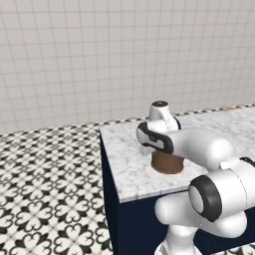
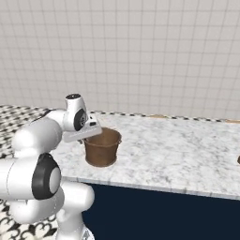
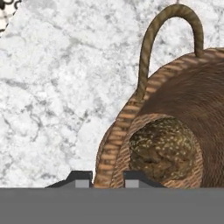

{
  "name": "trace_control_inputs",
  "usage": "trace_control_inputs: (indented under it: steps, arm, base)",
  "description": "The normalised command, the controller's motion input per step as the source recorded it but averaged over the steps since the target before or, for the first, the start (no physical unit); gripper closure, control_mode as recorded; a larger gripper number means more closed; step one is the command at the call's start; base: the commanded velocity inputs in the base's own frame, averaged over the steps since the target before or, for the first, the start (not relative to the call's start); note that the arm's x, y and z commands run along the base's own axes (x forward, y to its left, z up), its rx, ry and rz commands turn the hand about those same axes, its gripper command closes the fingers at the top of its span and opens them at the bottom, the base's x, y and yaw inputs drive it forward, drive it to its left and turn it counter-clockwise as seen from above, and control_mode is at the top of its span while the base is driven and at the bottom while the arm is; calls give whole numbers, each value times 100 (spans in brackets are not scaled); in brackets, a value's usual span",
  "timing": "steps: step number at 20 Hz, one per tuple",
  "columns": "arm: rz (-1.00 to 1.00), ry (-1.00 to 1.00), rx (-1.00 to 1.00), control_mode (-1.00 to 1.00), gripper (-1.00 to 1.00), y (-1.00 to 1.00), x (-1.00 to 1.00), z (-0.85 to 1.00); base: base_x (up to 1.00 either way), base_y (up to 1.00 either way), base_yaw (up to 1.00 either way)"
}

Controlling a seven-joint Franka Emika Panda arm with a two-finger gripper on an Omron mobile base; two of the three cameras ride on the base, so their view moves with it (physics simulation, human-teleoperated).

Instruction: Open the cabinet, pick up the bread from the cabinet and place it in the basket. Then move the basket to the dining counter.

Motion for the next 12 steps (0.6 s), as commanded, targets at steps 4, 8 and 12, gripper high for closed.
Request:
trace_control_inputs:
  steps: [4,8,12]
  arm:
    - [-4,1,-2,-100,100,0,19,-74]
    - [-9,-2,-5,-100,100,0,11,-74]
    - [-7,-18,-2,-100,100,0,1,-48]
  base:
    - [0,0,0]
    - [0,0,0]
    - [0,0,0]
